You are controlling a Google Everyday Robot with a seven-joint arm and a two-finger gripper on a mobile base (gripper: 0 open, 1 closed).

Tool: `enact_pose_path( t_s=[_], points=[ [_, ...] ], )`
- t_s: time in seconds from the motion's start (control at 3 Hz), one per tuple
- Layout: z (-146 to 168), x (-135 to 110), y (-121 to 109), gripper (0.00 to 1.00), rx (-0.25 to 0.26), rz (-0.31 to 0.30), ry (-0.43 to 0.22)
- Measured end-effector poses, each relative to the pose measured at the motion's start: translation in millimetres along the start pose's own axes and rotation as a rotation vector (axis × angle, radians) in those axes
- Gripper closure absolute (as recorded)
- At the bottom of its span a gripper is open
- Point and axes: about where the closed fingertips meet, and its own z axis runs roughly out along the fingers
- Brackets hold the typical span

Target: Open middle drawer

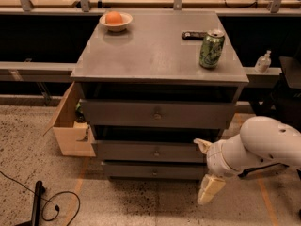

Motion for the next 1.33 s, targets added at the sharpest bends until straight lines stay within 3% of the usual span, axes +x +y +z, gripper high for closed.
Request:
enact_pose_path(
  t_s=[0.67, 1.0, 1.33],
  points=[
    [100.9, 66.4, -36.5, 0.00, 0.085, 0.068, -0.047],
    [129.7, 88.6, -67.9, 0.00, 0.129, 0.045, -0.031],
    [155.6, 108.2, -96.2, 0.00, 0.131, 0.024, 0.025]
  ],
)
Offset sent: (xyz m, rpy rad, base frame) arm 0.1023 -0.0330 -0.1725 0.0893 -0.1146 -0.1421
